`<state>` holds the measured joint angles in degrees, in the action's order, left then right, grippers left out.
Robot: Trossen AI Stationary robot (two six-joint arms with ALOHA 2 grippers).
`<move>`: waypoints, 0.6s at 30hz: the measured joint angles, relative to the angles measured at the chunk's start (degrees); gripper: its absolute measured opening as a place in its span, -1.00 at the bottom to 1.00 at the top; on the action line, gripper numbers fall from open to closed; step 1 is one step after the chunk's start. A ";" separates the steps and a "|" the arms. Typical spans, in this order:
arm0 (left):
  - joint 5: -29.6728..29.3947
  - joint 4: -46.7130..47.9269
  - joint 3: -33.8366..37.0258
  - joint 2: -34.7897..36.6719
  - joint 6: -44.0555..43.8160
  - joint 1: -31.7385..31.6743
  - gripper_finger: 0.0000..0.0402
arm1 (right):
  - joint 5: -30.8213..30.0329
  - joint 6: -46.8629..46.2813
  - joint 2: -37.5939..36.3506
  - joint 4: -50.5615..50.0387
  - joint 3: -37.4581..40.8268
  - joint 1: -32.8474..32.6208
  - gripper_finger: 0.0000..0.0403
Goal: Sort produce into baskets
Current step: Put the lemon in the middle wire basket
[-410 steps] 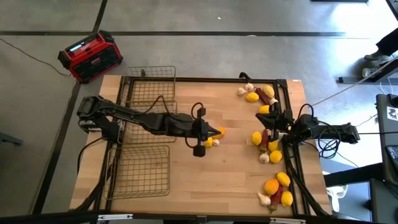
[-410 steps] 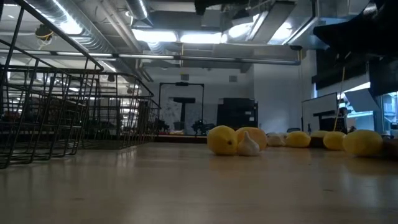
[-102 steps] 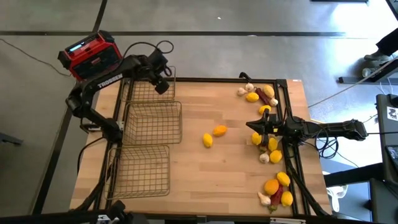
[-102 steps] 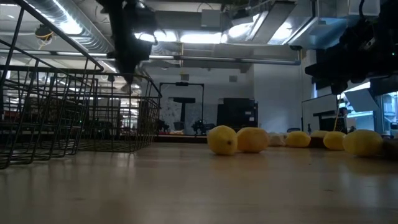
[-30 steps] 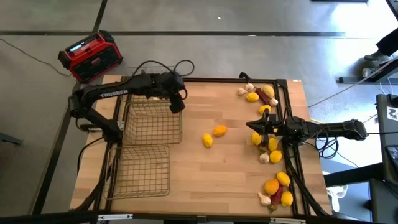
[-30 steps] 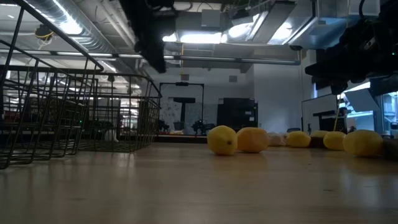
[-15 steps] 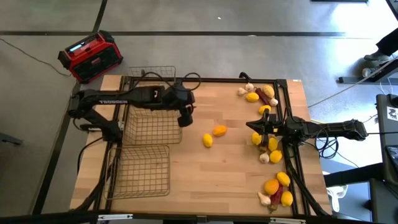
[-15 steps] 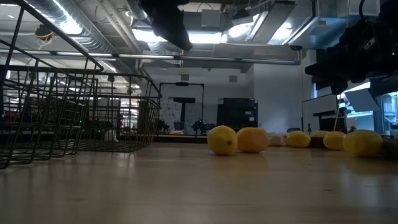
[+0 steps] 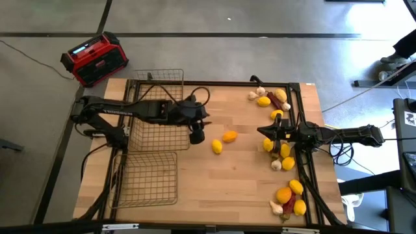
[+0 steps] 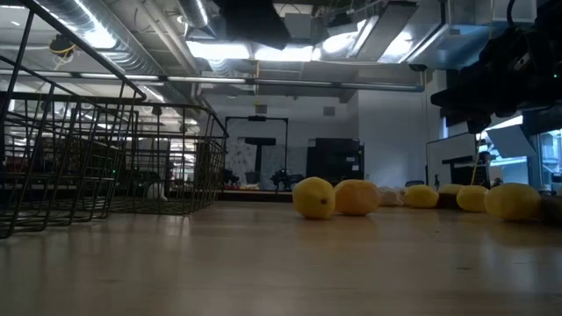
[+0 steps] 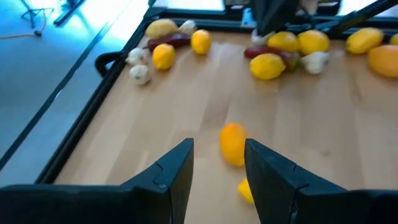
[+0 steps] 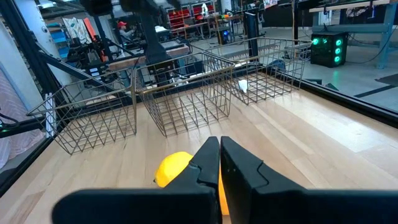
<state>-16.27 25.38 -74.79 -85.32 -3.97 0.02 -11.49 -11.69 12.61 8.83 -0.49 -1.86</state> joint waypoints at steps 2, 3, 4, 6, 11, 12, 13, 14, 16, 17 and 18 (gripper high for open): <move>-0.01 -2.90 1.61 0.00 0.06 1.49 -0.31 | 0.00 -0.01 -0.01 -0.01 0.02 0.02 -0.92; -0.02 -4.43 2.60 0.00 0.10 2.30 -0.31 | 0.00 -0.01 0.00 0.03 0.01 -0.01 -0.92; 0.00 -6.01 3.64 0.00 0.04 3.12 -0.31 | -0.02 0.00 0.01 0.22 0.02 -0.01 -0.92; -0.01 -9.80 6.04 0.00 -0.42 4.65 -0.31 | -0.46 0.01 0.00 0.85 0.02 0.00 -0.92; -0.02 -20.56 12.99 0.00 -2.45 7.79 -0.31 | -0.61 -0.01 -0.01 0.99 0.00 -0.01 -0.92; -0.02 -23.04 14.27 0.00 -3.27 8.27 -0.31 | -0.63 -0.01 0.01 0.93 0.02 0.01 -0.92; -0.02 -25.42 15.67 0.00 -3.93 8.65 -0.31 | -0.79 0.06 0.01 1.08 0.01 0.00 -0.92; -0.01 -26.83 16.97 0.00 -4.66 8.99 -0.31 | -1.11 0.16 0.01 1.42 0.00 0.02 -0.92; -0.03 -28.63 19.33 0.00 -6.04 9.47 -0.31 | -2.80 0.16 0.00 1.95 0.00 0.02 -0.92; -0.21 -29.08 20.23 0.00 -6.79 9.70 -0.31 | -3.37 0.16 0.00 2.13 0.02 0.02 -0.92; -0.39 -29.12 20.72 0.00 -7.61 9.84 -0.31 | -3.92 0.17 0.01 2.42 0.02 0.02 -0.92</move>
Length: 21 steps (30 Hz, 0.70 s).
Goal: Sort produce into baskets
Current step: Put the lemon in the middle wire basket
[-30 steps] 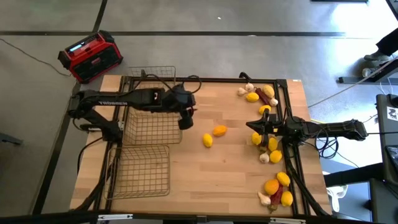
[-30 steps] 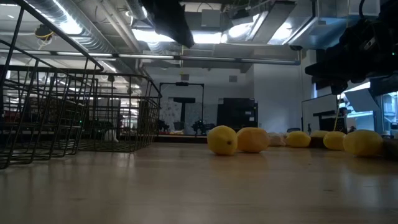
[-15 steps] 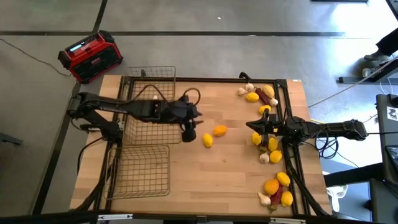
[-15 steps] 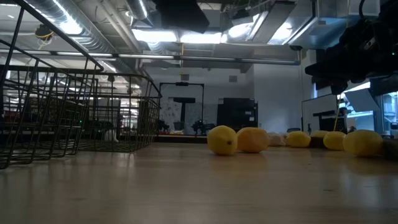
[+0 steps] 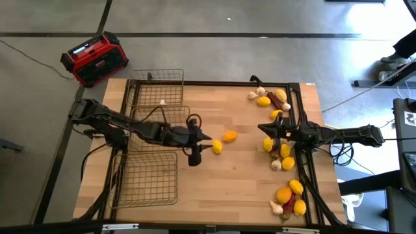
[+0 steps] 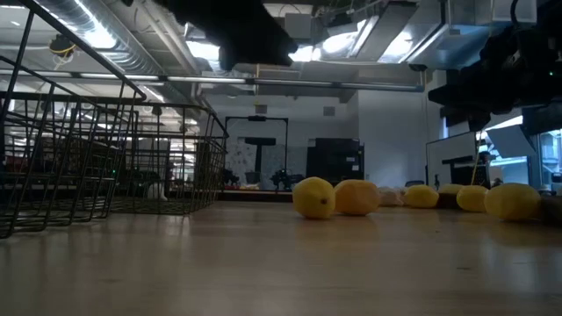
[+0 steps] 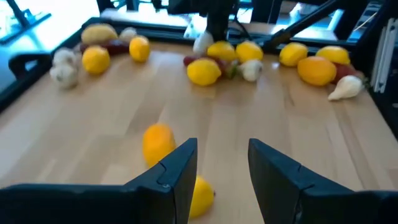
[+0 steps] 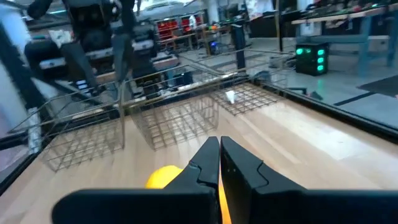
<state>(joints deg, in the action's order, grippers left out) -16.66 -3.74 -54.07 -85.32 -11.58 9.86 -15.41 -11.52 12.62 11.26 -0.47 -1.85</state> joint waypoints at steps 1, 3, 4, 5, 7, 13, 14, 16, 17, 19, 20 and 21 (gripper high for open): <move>-0.12 0.07 0.31 0.00 -0.53 0.04 -0.31 | -0.13 0.00 0.00 0.81 -0.01 0.00 -0.92; -0.18 -0.13 0.93 0.00 -1.69 0.05 -0.31 | -0.56 0.01 0.00 2.60 0.00 0.00 -0.92; -0.20 -0.14 1.22 0.00 -1.95 0.05 -0.31 | -0.58 0.01 0.00 3.26 0.00 0.00 -0.92; -0.20 -0.01 1.28 0.00 -2.02 0.04 -0.31 | -0.55 0.01 0.02 4.23 0.00 0.00 -0.92; -0.27 -0.35 1.28 0.00 -1.88 -0.13 -0.31 | -0.14 0.01 0.00 6.34 -0.05 0.00 -0.92; -0.36 -0.42 1.28 0.00 -1.81 -0.48 -0.31 | 2.45 -0.01 1.85 8.07 -2.25 0.00 -0.90; -0.36 -0.40 1.28 0.00 -1.81 -0.48 -0.31 | 2.51 -0.01 2.62 8.92 -2.55 0.00 -0.88; -0.36 -0.36 1.28 0.00 -1.81 -0.58 -0.31 | 2.54 0.00 4.29 9.46 -3.49 0.00 -0.81; -0.36 -0.37 1.28 0.00 -1.81 -0.63 -0.31 | 2.52 0.01 5.50 9.74 -4.16 0.00 -0.75; -0.35 -0.36 1.28 0.00 -1.96 -0.78 -0.31 | 2.43 0.46 8.46 10.04 -5.32 0.00 -0.59; -0.36 -0.32 1.28 0.00 -2.01 -0.81 -0.31 | 2.37 1.30 10.01 9.74 -5.73 0.00 -0.50; -0.36 -0.32 1.28 0.00 -2.01 -0.81 -0.31 | 2.35 2.11 11.70 9.51 -6.22 0.00 -0.40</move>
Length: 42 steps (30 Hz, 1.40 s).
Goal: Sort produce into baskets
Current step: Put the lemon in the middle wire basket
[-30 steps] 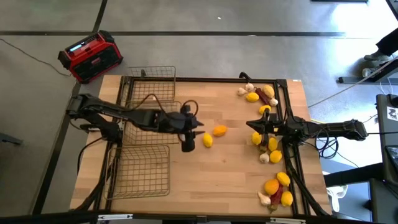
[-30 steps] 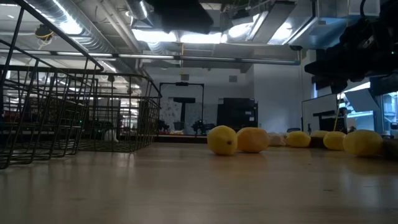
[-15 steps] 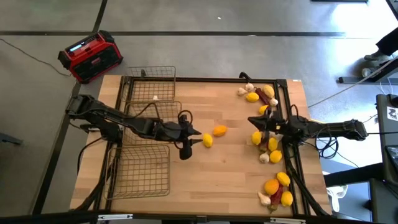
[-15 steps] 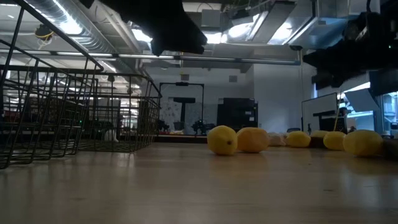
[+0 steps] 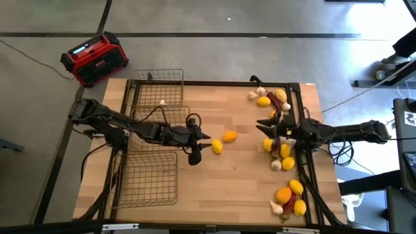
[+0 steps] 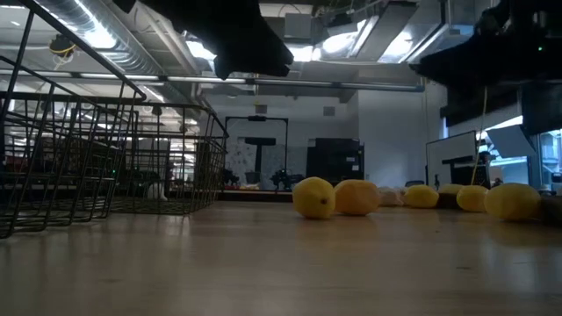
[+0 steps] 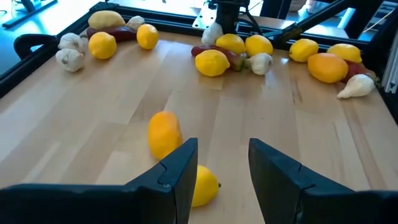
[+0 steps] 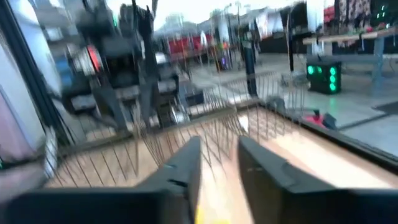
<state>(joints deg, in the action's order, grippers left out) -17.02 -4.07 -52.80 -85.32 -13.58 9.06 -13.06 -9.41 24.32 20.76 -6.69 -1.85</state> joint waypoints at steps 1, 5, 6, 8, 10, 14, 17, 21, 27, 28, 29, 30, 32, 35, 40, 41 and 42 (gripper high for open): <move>0.00 -0.01 0.00 0.00 0.00 0.00 -0.31 | -0.04 0.91 1.96 0.00 -0.75 0.00 -0.30; 0.00 0.03 0.00 0.00 -0.02 0.00 -0.31 | -0.08 2.43 9.61 -0.39 -4.18 0.00 0.11; 0.00 0.01 0.00 0.00 -0.02 0.01 -0.31 | -0.28 2.43 11.63 -1.44 -5.50 0.00 0.21; 0.02 0.05 0.00 0.00 -0.06 0.00 -0.31 | -0.28 3.73 15.42 -5.03 -7.95 0.00 0.38; 0.00 0.12 0.00 0.00 -0.07 0.01 -0.31 | -0.23 5.38 18.89 -9.47 -10.27 0.00 0.54; 0.02 0.38 0.00 0.00 -0.11 0.07 -0.31 | -1.12 8.48 24.94 -11.66 -12.78 0.00 0.75; 0.02 0.41 0.00 0.00 -0.22 0.07 -0.31 | -2.35 8.65 28.52 -11.43 -13.72 0.00 0.82; 0.02 0.42 0.00 0.00 -0.22 0.07 -0.31 | -5.43 9.85 31.97 -10.59 -14.04 0.00 0.84; 0.02 0.41 0.00 0.00 -0.22 0.07 -0.31 | -3.01 8.13 36.09 -8.99 -14.06 0.00 0.83; 0.02 0.41 0.00 0.00 -0.26 0.07 -0.31 | -2.18 8.11 36.88 -8.32 -14.06 0.00 0.83; 0.02 0.41 0.00 0.00 -0.46 0.07 -0.31 | -1.57 8.12 37.64 -7.86 -14.06 0.00 0.83; 0.02 0.41 0.00 0.00 -0.54 0.07 -0.31 | -0.74 8.18 38.40 -7.61 -14.06 0.00 0.83; 0.02 0.41 0.00 0.00 -0.63 0.07 -0.31 | 1.20 8.55 40.04 -6.84 -14.06 0.00 0.82; 0.02 0.41 0.00 0.00 -0.63 0.07 -0.31 | 2.17 10.17 42.27 -6.73 -14.06 0.00 0.82; 0.02 0.38 0.00 0.00 -0.63 0.07 -0.31 | 2.62 11.74 46.23 -3.90 -14.06 1.30 0.82; 0.02 0.38 0.00 0.00 -0.63 0.05 -0.31 | 3.20 11.81 47.11 -2.55 -14.06 2.00 0.82; 0.02 0.38 -0.01 0.00 -0.63 0.03 -0.31 | 3.88 12.14 48.10 -1.33 -14.08 2.85 0.82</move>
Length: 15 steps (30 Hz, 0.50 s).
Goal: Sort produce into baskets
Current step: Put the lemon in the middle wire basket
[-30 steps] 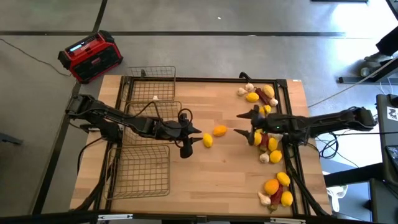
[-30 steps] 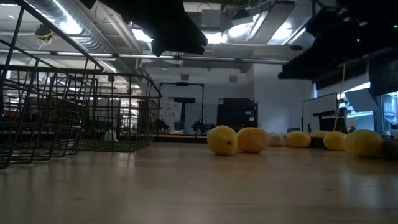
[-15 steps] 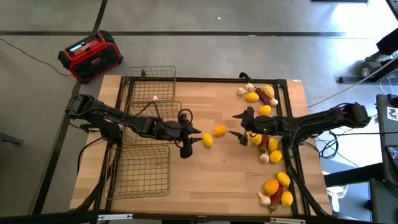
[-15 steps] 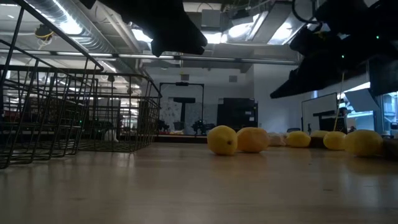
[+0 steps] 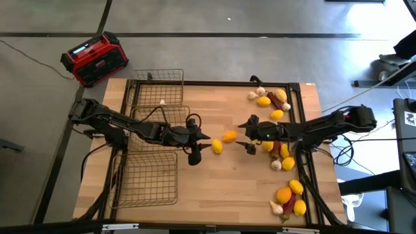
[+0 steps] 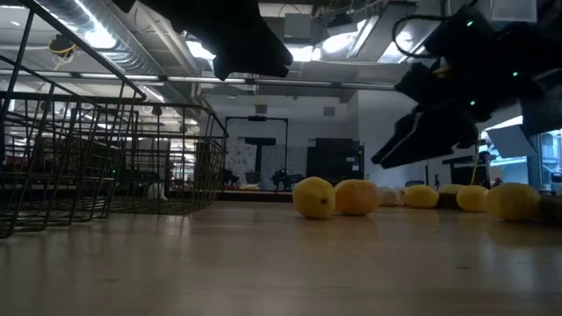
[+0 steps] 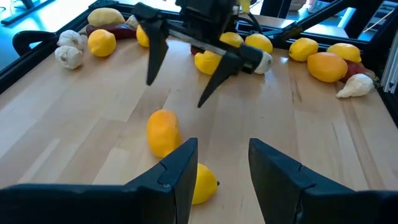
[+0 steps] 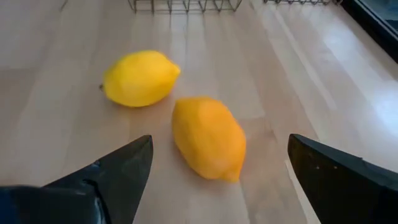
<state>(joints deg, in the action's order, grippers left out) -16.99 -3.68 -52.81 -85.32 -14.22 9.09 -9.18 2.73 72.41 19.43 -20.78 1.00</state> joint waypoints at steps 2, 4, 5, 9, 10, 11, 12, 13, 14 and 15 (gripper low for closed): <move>0.00 0.00 0.00 0.00 -0.15 -0.01 -0.31 | 1.83 0.75 1.87 1.71 0.00 1.70 0.82; 0.00 0.00 -0.01 0.00 -0.31 -0.01 -0.31 | 3.59 1.59 3.79 3.38 0.00 3.54 0.82; 0.00 0.00 -0.01 0.00 -0.31 -0.01 -0.31 | 4.76 1.97 4.65 3.68 0.00 4.36 0.82; 0.00 0.00 -0.01 0.00 -0.35 -0.01 -0.31 | 11.45 2.20 8.06 5.45 0.00 7.13 0.82; 0.00 0.00 -0.01 0.00 -0.36 -0.01 -0.31 | 12.84 2.20 9.02 6.33 0.00 7.56 0.82; 0.00 0.00 -0.01 0.00 -0.37 -0.01 -0.31 | 13.92 2.20 9.99 7.31 0.00 7.84 0.82; 0.00 0.00 -0.01 0.00 -0.37 -0.01 -0.31 | 14.70 2.20 10.85 8.14 0.00 8.10 0.82; 0.00 0.00 -0.01 0.00 -0.37 -0.01 -0.31 | 15.16 2.20 11.77 9.37 0.00 8.14 0.82; -0.02 0.00 -0.01 0.00 -0.37 -0.01 -0.31 | 15.38 2.21 12.73 10.72 0.00 8.11 0.82; -0.02 0.00 -0.01 0.00 -0.37 -0.01 -0.31 | 15.40 2.27 13.62 11.77 0.00 8.05 0.82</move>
<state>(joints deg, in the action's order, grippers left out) -17.02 -3.68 -52.82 -85.32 -14.59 9.08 6.22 4.99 86.04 31.20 -20.78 9.06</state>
